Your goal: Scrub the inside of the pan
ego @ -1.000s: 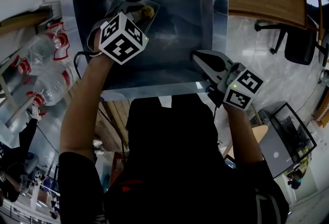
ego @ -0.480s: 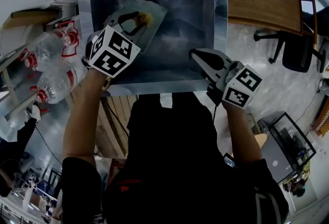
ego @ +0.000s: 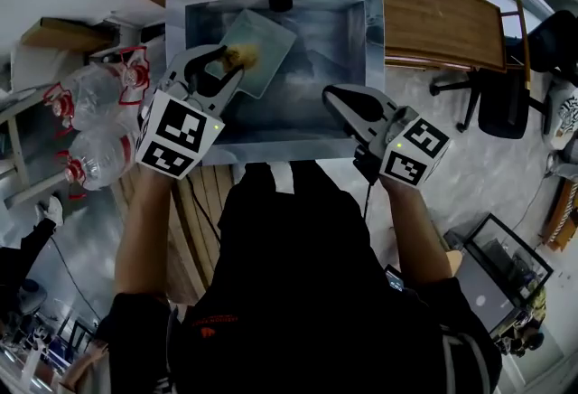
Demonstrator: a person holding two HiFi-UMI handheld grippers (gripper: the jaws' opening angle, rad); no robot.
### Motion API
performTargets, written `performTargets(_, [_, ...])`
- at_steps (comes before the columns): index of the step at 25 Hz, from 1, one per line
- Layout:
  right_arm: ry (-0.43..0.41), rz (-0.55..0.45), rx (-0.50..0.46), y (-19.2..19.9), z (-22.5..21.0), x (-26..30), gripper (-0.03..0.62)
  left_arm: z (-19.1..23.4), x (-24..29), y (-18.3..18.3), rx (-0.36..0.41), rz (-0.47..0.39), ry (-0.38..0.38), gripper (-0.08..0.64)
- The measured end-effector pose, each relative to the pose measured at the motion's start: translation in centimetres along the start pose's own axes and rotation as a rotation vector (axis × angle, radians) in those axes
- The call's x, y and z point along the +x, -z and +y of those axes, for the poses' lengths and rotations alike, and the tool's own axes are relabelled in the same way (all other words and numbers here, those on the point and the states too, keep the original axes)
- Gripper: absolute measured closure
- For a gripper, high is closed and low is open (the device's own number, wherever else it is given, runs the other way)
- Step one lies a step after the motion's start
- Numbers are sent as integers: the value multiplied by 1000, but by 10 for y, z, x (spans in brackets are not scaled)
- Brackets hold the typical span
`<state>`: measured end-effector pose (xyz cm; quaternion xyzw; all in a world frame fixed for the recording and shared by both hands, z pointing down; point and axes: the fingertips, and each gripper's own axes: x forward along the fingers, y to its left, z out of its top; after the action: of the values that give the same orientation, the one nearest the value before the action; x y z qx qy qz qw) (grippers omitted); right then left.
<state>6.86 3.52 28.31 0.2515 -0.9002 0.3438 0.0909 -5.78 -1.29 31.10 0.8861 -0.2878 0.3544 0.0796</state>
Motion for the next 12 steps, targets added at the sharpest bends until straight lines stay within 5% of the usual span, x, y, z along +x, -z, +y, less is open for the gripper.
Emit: performTargets(12, [30, -54, -127, -34, 55, -15, 588, -12, -92, -35, -26, -188, -85, 399])
